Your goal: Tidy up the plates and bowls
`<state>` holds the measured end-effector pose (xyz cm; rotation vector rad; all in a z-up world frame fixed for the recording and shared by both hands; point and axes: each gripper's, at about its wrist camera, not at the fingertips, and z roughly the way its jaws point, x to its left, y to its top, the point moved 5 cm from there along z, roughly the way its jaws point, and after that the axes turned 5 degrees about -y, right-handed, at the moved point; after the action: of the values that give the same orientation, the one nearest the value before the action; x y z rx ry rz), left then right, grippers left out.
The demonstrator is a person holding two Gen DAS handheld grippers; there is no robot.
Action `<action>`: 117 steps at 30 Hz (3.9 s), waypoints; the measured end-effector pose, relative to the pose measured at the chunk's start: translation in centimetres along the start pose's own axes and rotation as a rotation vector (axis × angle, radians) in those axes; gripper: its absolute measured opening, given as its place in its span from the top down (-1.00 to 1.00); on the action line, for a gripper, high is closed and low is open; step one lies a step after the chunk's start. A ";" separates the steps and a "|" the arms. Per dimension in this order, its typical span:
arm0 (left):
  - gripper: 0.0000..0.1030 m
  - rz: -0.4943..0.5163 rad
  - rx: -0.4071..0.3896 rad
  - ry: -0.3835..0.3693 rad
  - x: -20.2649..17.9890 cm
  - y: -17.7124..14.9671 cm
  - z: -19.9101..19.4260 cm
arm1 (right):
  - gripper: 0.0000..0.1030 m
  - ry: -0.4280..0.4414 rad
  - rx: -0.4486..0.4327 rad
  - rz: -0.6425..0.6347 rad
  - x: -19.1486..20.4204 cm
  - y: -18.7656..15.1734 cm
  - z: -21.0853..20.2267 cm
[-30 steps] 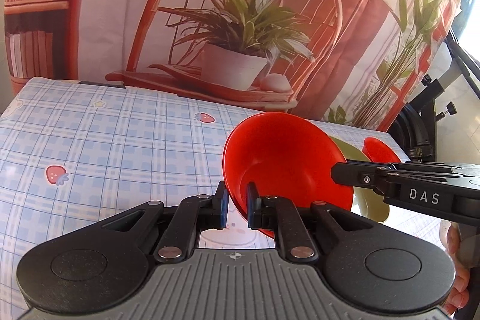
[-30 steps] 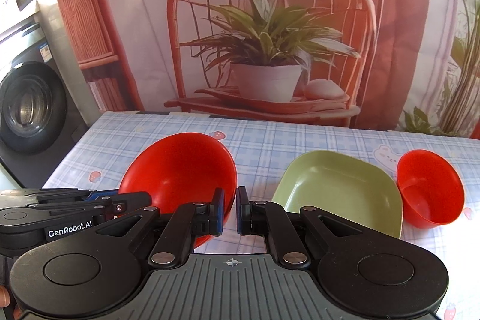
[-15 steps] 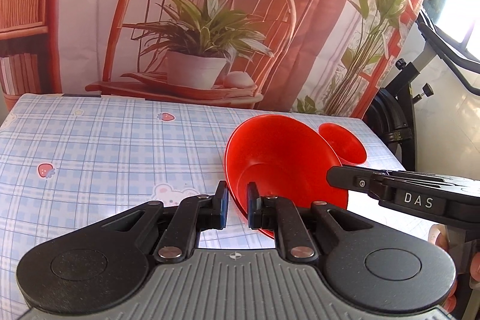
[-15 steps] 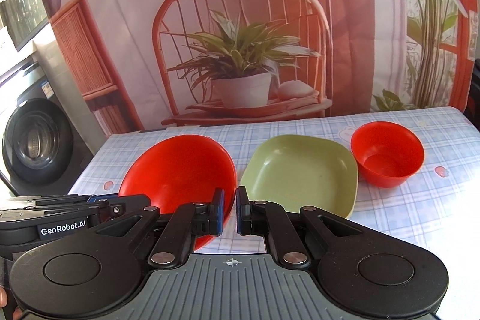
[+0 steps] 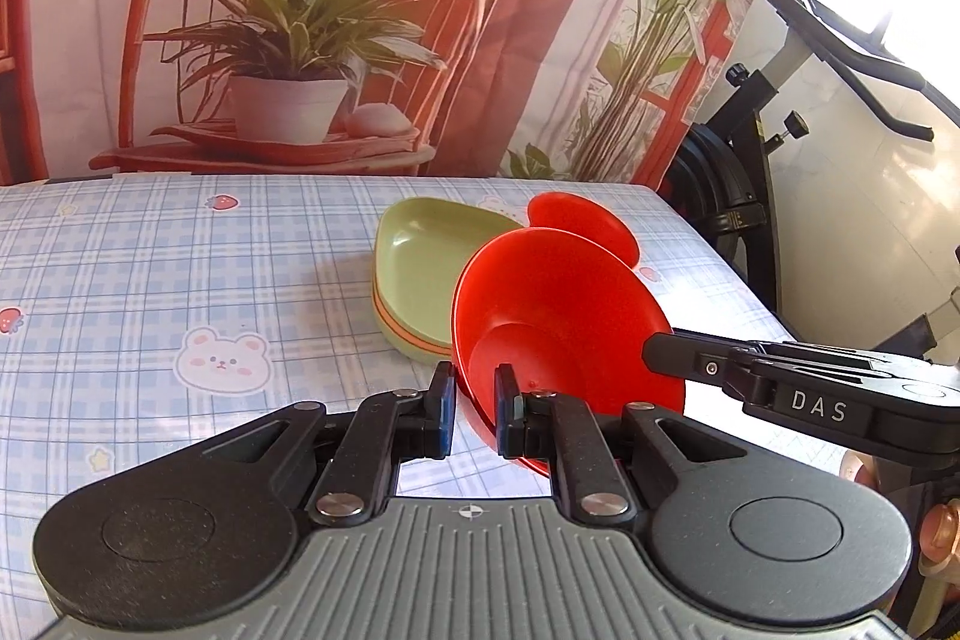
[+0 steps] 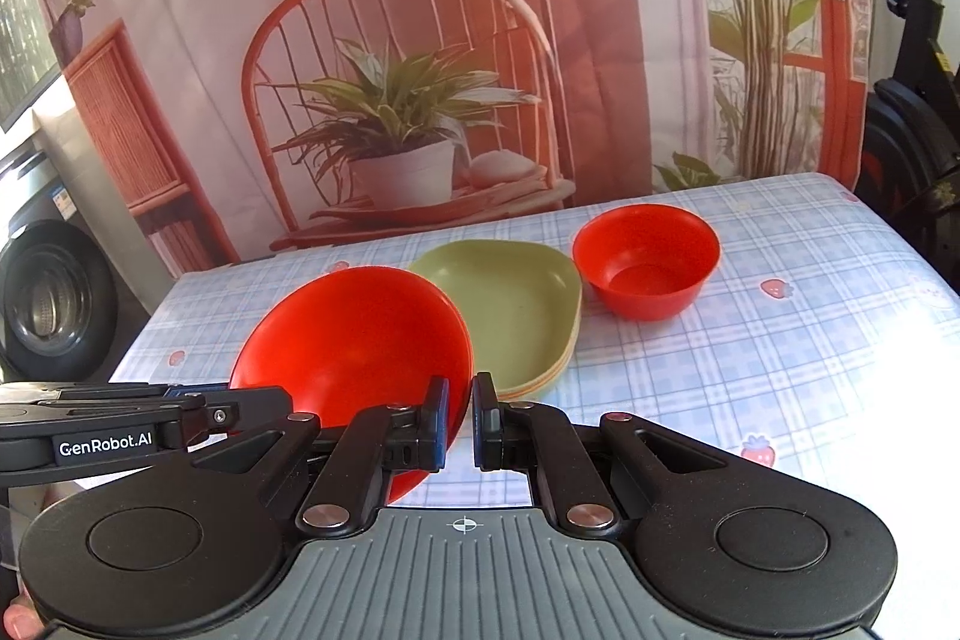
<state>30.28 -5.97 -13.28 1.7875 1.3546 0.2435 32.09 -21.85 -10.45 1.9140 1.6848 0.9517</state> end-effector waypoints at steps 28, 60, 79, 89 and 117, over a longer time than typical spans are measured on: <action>0.70 0.131 0.221 -0.158 -7.0 -5.8 6.0 | 0.85 -0.163 0.164 0.088 -8.6 -8.2 -3.6; 0.58 0.075 0.189 -0.139 -5.9 -5.8 5.8 | 0.80 -0.164 0.174 0.085 -9.0 -8.7 -3.5; 0.58 0.084 -0.047 -0.093 -4.6 4.0 5.6 | 0.78 -0.173 -0.122 0.064 -12.1 1.8 -2.2; 0.55 0.070 -0.029 -0.075 -4.7 7.9 11.9 | 0.77 -0.144 -0.094 0.047 -15.2 5.4 7.9; 0.74 0.146 0.067 -0.092 -5.9 8.1 20.3 | 0.84 -0.144 -0.020 0.126 -17.9 3.5 15.3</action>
<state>45.87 -21.69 -17.95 1.9330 1.1817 0.1944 45.00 -37.94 -22.31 2.0434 1.4835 0.8505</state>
